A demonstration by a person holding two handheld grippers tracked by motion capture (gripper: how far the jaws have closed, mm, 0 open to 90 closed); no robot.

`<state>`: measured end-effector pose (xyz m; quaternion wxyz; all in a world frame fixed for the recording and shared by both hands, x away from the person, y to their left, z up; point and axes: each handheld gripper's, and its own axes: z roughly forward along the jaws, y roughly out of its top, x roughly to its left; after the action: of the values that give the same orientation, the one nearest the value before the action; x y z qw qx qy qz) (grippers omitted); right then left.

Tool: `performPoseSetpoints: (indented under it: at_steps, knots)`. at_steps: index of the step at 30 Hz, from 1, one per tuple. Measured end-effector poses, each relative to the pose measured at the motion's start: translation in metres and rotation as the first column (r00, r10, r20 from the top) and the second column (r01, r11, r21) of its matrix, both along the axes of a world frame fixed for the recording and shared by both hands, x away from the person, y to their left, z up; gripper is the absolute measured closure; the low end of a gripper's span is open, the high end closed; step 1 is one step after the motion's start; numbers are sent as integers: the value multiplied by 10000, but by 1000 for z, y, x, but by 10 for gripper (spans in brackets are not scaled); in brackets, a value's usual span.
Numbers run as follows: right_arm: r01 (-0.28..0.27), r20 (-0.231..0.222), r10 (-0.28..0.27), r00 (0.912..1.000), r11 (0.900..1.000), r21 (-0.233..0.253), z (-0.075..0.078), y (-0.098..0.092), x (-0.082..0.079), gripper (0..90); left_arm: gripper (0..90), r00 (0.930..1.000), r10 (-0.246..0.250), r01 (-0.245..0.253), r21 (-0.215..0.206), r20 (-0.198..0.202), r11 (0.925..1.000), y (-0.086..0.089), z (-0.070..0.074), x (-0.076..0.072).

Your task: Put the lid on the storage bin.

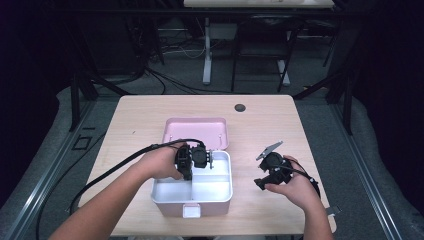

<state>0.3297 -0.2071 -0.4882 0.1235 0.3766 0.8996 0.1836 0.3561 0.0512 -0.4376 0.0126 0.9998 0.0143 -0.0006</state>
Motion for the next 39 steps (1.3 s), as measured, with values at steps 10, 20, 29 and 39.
performPoseSetpoints:
  at_steps: [10,20,29,39]
  knots:
    - [121,75,-122,9999,9998,164,1,-2,1,329,874,9992,387,-387,54,49,9992,-1,-2,-1]
    - [354,324,-369,9988,9983,467,13,0,8,332,869,9993,381,-381,104,19,9992,-2,-2,0]
    - [81,323,-97,9994,9988,489,34,13,22,343,862,9992,402,-402,98,21,9991,-2,-2,0]
    - [543,-13,-543,9985,9964,648,45,32,43,386,863,9994,340,-341,80,54,9994,-2,-3,-1]
